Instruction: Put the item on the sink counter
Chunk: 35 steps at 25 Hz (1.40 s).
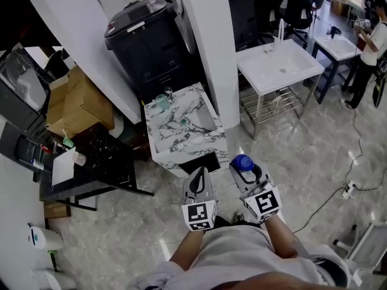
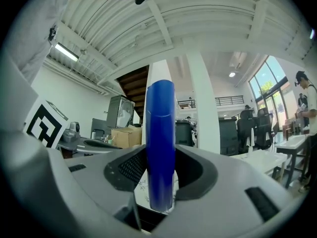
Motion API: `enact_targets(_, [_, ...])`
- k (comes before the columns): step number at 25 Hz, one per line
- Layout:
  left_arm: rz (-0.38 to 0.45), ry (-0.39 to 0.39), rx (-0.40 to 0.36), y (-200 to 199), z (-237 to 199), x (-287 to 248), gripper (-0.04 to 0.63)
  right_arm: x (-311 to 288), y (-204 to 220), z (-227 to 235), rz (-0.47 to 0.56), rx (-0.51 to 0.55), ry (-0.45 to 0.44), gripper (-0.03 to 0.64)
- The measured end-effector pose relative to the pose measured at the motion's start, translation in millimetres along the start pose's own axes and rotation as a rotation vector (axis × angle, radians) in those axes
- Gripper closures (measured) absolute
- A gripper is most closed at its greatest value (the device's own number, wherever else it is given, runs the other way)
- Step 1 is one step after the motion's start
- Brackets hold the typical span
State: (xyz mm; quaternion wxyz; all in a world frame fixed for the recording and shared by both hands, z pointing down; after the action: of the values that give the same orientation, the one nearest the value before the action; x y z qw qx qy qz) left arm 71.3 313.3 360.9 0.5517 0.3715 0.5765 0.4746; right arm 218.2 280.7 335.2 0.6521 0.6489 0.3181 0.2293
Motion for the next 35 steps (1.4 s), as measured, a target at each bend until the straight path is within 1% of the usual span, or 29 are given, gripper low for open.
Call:
enact_targets(5, [-0.012, -0.019, -0.007, 0.3, -3.0, -8.4, 0.584, -5.3, 3.7, 12.9, 0.002, -0.019, 0.0, 0.459])
enact_targets(11, [-0.014, -0.014, 0.045, 2.7, -7.1, -24.6, 0.584, -14.0, 9.9, 23.1, -0.019, -0.016, 0.001, 0.459])
enact_targets(15, [-0.02, -0.009, 0.048, 7.0, -11.4, -43.0, 0.584, -24.9, 18.2, 32.0, -0.04, -0.008, 0.001, 0.459])
enact_targets(21, [-0.063, -0.001, 0.053, 12.5, -16.2, -66.4, 0.584, -46.4, 25.3, 50.6, -0.071, -0.026, -0.002, 0.459])
enact_targets(24, [-0.095, 0.005, 0.059, 20.0, -22.4, -86.2, 0.584, -63.9, 32.2, 65.7, -0.081, -0.041, -0.002, 0.459])
enact_targets(29, [-0.142, 0.012, 0.071, 31.9, -37.9, -129.7, 0.584, -98.2, 48.5, 87.7, -0.127, -0.062, 0.002, 0.459])
enact_targets(35, [-0.154, 0.04, 0.094, 19.1, -62.8, -204.4, 0.584, -156.9, 41.6, 116.4, -0.175, -0.048, -0.019, 0.459])
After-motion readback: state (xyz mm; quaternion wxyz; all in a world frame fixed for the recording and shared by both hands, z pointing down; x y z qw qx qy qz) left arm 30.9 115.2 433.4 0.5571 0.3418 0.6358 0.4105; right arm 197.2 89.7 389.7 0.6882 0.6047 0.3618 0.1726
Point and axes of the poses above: the fingertips, and each gripper's own axes: x backward along the fingers, z to its right, y out of its underside, the point moved 5 cm from there along x, backward along the fingers, and after that the axes turned 10 degrees about -z, right-handed, at the moved point
